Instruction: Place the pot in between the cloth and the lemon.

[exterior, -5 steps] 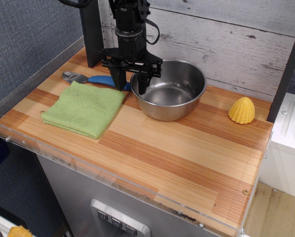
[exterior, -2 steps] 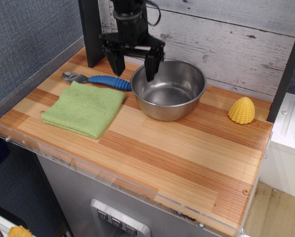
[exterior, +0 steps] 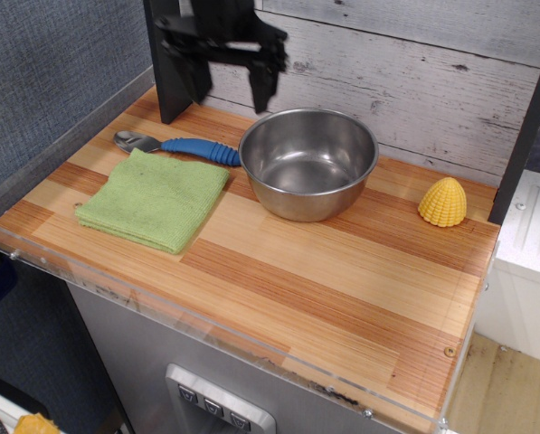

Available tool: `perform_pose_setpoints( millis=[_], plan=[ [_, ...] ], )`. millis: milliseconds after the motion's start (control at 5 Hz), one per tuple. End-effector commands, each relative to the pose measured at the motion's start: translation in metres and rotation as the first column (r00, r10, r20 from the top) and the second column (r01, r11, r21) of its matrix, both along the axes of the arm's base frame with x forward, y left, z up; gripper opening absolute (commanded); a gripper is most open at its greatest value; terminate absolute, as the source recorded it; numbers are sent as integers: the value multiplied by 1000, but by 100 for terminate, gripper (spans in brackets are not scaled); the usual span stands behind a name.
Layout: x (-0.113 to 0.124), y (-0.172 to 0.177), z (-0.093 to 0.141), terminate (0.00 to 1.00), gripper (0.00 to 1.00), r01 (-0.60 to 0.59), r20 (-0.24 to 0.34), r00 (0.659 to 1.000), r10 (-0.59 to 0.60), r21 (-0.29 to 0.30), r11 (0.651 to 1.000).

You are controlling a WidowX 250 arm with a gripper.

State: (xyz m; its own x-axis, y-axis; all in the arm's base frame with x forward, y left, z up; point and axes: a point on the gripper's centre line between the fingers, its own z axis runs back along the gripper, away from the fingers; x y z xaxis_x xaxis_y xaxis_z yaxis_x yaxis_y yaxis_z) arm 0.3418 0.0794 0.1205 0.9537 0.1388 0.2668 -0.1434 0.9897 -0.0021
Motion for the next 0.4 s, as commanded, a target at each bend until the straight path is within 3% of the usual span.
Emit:
perform_pose_setpoints(
  millis=[0, 200],
  plan=[
    [-6, 3, 17, 0, 100, -9, 48, 999, 8, 10, 1000],
    [-6, 3, 17, 100, 100, -9, 48, 999, 8, 10, 1000]
  ],
)
